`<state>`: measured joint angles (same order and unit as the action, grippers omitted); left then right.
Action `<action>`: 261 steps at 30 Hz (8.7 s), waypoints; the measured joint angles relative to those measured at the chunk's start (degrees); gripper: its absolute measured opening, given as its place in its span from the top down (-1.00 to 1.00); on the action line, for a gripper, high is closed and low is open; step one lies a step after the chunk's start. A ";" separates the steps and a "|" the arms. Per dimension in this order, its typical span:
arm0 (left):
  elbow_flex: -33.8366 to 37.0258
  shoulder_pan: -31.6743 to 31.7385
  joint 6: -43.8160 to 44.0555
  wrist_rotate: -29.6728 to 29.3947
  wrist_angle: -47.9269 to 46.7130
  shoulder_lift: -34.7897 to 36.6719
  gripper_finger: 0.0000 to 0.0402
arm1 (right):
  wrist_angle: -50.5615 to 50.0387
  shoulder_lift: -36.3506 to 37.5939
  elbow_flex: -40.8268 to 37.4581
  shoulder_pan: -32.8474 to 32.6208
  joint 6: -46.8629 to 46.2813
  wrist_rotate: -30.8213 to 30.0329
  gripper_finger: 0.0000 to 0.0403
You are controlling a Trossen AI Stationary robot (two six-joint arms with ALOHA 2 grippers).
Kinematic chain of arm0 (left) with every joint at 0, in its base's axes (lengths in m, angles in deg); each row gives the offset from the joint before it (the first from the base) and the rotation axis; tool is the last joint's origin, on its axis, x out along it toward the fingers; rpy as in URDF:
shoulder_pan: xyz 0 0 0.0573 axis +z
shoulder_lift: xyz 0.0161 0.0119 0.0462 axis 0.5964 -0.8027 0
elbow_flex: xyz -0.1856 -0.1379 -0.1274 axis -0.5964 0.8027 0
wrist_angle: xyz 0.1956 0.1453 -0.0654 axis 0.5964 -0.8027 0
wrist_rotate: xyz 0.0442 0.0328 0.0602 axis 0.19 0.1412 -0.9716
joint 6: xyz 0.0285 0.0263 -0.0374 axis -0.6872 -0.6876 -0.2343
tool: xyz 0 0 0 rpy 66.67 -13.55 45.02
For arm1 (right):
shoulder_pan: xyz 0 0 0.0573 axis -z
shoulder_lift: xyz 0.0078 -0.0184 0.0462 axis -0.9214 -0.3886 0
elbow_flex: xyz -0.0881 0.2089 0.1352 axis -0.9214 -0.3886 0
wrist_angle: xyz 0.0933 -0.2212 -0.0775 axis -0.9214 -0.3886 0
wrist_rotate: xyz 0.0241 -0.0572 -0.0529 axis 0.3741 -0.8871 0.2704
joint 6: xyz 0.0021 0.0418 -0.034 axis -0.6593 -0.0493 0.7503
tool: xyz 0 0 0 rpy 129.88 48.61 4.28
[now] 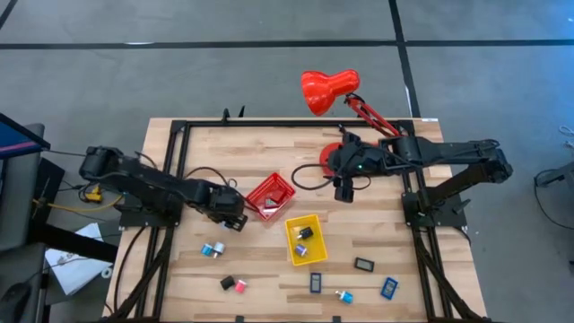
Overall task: Pick & Place Office items
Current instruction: Put the white digital clock into the red basket, then put the left blue charger adapter into the yellow basket
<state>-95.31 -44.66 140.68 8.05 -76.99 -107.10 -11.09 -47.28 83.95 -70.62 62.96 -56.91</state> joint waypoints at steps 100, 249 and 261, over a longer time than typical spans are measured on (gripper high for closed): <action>0.02 -29.92 27.65 -1.94 -9.41 3.59 -0.16 | 0.30 0.02 0.00 0.90 -2.00 0.04 -0.07; 2.80 -25.57 -73.30 -38.46 65.09 29.43 0.38 | 39.70 -36.53 37.20 -3.91 -7.12 19.41 0.97; 2.78 -25.57 -71.82 -39.53 66.05 29.37 -0.17 | 39.51 -36.61 37.18 -3.86 -6.91 19.13 1.00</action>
<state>-92.53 -70.24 68.85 -31.48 -10.94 -77.74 28.42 -83.89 121.13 -74.49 56.05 -37.79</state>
